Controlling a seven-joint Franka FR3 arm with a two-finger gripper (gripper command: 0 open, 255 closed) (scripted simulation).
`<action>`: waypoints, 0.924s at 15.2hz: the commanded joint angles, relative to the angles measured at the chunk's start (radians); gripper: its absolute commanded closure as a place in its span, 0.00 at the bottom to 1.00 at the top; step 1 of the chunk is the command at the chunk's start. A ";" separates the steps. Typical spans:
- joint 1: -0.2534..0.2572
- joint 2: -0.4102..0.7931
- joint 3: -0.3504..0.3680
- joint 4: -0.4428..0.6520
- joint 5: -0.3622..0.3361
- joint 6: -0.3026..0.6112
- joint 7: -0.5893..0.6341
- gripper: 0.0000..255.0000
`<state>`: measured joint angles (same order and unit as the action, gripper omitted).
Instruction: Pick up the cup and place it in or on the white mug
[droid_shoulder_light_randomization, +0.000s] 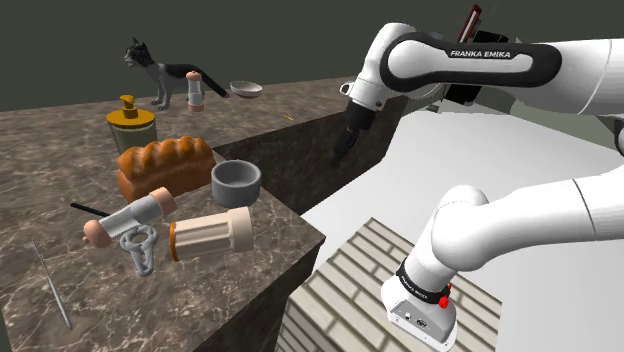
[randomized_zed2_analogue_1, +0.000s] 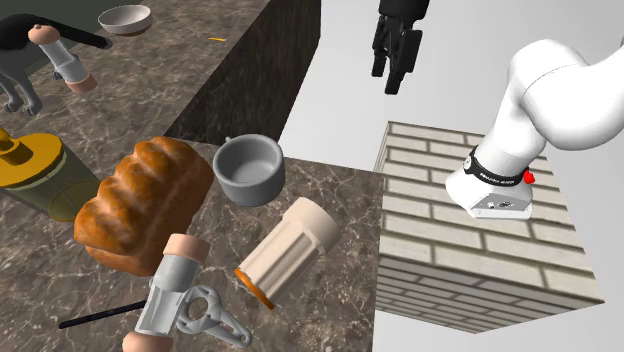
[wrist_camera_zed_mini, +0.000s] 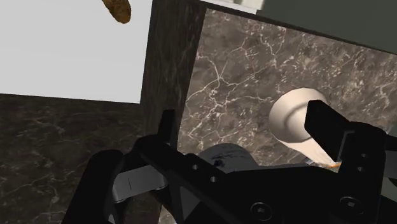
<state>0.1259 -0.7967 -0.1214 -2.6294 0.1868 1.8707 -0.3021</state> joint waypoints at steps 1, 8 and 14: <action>0.043 0.022 -0.038 -0.055 0.065 0.095 -0.076 0.00; 0.274 0.173 -0.195 -0.146 0.364 0.360 -0.410 0.00; 0.560 0.358 -0.368 -0.115 0.747 0.451 -0.825 0.00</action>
<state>0.6233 -0.4808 -0.4645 -2.7564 0.8420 2.3042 -1.0416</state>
